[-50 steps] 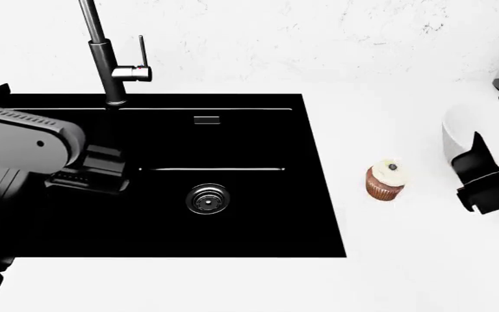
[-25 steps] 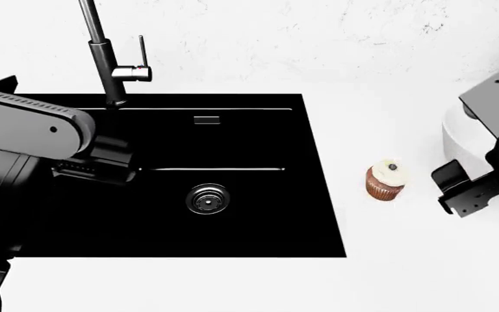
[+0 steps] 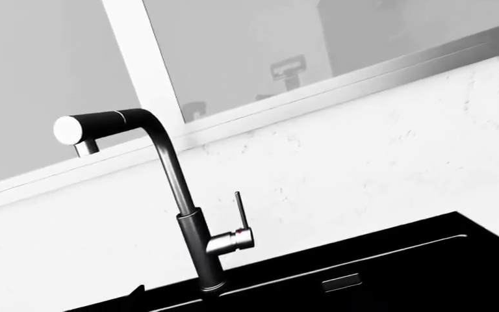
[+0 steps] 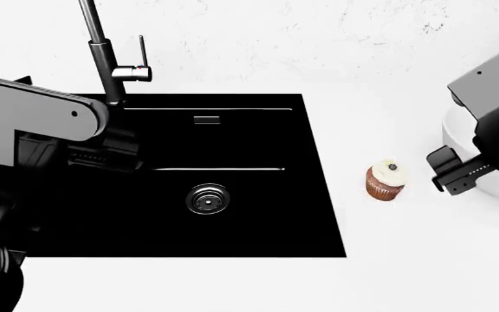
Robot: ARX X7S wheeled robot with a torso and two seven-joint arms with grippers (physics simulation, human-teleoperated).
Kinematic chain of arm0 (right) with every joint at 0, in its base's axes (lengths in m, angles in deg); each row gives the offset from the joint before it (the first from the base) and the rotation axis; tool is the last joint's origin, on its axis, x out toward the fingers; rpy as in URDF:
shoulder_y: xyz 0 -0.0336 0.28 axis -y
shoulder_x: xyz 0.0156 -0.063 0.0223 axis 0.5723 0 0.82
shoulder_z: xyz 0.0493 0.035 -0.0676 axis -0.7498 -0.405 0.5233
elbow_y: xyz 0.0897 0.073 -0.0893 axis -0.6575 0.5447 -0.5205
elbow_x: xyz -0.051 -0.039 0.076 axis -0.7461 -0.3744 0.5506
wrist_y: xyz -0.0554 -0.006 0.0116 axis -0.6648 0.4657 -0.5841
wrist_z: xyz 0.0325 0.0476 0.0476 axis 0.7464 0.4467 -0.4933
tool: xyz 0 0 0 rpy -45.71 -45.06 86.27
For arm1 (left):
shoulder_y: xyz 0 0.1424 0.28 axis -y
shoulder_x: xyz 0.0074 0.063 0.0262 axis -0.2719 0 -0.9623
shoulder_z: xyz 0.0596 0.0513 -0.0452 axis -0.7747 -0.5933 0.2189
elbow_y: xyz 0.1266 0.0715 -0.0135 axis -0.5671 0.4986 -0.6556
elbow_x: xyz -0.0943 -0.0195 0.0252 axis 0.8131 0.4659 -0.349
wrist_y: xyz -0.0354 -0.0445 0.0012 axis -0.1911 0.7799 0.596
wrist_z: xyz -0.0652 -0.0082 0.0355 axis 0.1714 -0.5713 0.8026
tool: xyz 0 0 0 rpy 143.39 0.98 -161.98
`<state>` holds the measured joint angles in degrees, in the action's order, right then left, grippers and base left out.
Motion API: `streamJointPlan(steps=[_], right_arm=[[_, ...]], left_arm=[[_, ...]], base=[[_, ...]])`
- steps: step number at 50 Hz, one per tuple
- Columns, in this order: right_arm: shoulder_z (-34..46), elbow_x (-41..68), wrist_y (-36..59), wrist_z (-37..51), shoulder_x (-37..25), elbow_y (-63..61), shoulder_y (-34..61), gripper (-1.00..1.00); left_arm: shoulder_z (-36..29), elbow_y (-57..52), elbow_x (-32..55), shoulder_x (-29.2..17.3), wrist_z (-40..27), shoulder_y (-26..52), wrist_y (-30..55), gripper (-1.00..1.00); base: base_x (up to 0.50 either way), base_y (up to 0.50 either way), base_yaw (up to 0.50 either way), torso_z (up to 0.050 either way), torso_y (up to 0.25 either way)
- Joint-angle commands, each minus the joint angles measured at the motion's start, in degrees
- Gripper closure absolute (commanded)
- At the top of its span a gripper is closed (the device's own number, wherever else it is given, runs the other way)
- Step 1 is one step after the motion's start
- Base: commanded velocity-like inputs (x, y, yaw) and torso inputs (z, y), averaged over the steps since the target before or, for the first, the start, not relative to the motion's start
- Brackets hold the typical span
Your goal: Move the fresh-baked cupcake off the tray onto the counter, and place the bowl used for mixing into the sink.
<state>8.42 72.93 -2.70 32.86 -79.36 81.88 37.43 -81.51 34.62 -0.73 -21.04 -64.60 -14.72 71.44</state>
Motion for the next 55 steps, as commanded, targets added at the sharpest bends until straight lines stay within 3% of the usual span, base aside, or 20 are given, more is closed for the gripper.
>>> streamJointPlan(steps=[1,7,23,55], right_arm=[[3.4,-6.3,-2.3,-6.2,2.6,3.5,0.3,-1.00],[4.4,-7.0,-2.4,-6.4,1.8,4.9,-0.8,-1.00],[12.1,-15.9,-8.1,-18.9,4.5,9.3,-1.4,-1.00],[14.9,-21.3,-13.2,-20.7,7.3,19.8,-4.4,-1.00]], left_arm=[[-0.5,2.0,-2.2,0.9,1.3,-0.5,-0.2,-1.00],[-0.5,2.1,-1.8,1.0,0.7,0.0,0.2,-1.00],[-0.7,2.2,-1.0,1.4,-1.0,0.7,0.8,-1.00],[-1.8,4.6,-2.0,3.2,-1.0,1.8,1.7,-1.00]], base=[[0.00,0.00,0.00,0.000,0.000],[0.00,0.00,0.00,0.000,0.000],[0.00,0.00,0.00,0.000,0.000],[0.00,0.00,0.00,0.000,0.000]])
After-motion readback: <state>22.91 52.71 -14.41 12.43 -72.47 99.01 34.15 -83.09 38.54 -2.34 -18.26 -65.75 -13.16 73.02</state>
